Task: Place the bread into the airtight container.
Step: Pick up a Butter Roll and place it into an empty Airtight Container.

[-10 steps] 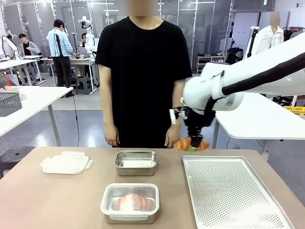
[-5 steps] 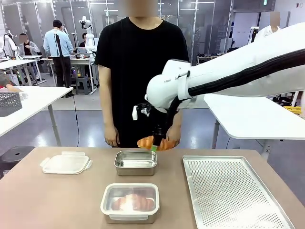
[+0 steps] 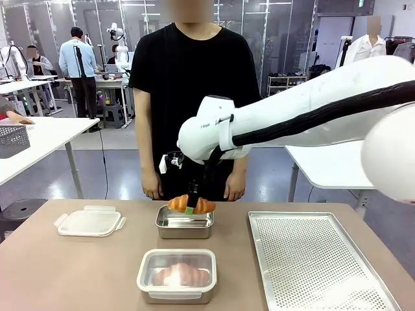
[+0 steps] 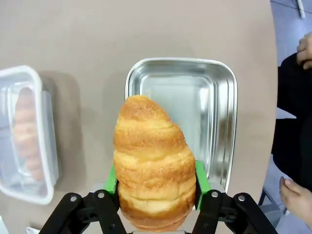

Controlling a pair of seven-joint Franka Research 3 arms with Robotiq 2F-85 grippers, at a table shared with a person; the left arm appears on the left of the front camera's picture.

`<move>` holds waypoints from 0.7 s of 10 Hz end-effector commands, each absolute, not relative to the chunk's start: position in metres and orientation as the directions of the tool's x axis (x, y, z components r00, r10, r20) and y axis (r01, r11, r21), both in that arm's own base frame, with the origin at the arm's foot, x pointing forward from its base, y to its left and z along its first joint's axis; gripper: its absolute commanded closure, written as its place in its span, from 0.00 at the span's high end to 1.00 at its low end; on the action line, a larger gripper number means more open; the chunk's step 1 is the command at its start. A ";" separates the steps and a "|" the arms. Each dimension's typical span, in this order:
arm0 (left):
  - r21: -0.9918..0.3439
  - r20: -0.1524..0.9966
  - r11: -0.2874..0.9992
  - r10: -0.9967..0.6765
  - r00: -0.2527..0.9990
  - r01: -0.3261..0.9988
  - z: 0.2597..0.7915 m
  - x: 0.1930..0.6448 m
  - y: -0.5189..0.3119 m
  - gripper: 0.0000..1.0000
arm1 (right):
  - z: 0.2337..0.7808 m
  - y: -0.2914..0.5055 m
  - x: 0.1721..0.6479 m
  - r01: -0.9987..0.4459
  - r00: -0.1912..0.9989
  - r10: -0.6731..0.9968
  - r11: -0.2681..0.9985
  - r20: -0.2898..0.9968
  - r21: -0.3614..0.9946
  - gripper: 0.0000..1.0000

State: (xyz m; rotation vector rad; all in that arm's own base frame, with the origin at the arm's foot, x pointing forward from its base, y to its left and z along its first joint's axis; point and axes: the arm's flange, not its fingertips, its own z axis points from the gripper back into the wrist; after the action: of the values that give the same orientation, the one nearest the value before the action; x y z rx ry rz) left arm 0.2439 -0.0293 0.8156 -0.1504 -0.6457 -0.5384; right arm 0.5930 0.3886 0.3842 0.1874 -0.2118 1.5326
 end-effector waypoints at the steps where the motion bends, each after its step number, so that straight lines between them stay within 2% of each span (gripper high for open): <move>1: 0.032 0.608 0.850 -0.434 0.665 0.526 0.818 0.244 -0.029 1.00 | 0.382 0.406 0.605 -0.998 0.060 0.973 0.063 0.221 -0.007 0.67; 6: 0.032 0.608 0.850 -0.434 0.665 0.526 0.818 0.244 -0.029 1.00 | 0.355 0.416 0.618 -0.996 0.092 0.977 0.090 0.193 0.024 0.67; 7: 0.032 0.608 0.850 -0.434 0.665 0.526 0.818 0.244 -0.029 1.00 | 0.352 0.417 0.619 -0.996 0.089 0.977 0.087 0.196 0.021 0.77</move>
State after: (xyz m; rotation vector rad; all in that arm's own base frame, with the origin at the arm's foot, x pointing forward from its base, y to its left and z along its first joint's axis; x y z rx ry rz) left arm 0.2439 -0.0293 0.8156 -0.1504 -0.6457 -0.5384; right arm 0.6155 0.4101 0.3490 0.1890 -0.1608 1.4977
